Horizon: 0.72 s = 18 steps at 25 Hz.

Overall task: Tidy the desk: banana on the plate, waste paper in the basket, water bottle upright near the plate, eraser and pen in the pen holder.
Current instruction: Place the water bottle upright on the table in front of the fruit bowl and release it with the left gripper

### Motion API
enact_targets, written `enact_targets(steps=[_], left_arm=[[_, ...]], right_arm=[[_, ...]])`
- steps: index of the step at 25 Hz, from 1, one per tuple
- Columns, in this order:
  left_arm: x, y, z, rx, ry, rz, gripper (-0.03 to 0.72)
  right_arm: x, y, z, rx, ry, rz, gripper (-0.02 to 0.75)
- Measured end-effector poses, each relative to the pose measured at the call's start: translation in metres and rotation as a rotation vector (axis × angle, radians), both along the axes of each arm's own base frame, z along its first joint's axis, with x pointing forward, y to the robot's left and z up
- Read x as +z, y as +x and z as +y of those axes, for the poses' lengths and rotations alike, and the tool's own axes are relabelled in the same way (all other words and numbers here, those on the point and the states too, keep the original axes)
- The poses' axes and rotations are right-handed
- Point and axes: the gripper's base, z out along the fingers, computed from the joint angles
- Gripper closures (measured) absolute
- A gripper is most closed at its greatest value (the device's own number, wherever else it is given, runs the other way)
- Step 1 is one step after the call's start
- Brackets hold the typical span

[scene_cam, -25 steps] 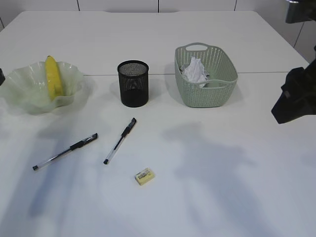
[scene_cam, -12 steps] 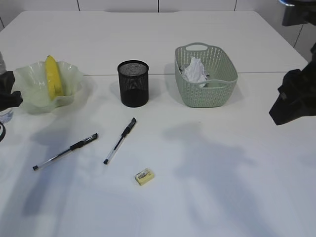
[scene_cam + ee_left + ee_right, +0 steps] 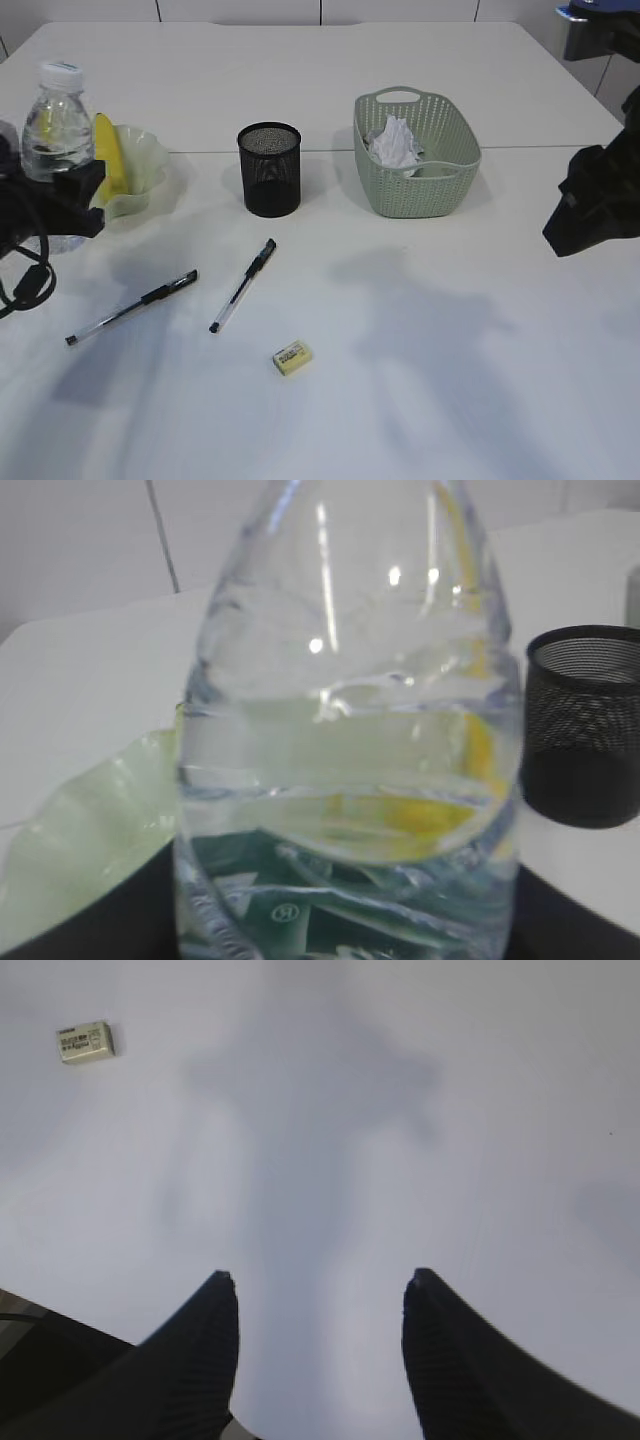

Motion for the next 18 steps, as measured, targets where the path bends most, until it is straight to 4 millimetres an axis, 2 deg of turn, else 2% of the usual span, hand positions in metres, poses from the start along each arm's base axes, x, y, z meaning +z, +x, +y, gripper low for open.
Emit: enact_targets(steps=[11,18], left_arm=[[-0.022,0.055,-0.018,-0.115,-0.056,-0.006,0.298],[-0.028,0.071,-0.029,-0.208,-0.051,-0.018,0.298]], right_arm=[[0.0,0.0,0.0,0.007,-0.004,-0.003,0.344],[0.0,0.0,-0.001,0.007,-0.009,-0.004,0.344]])
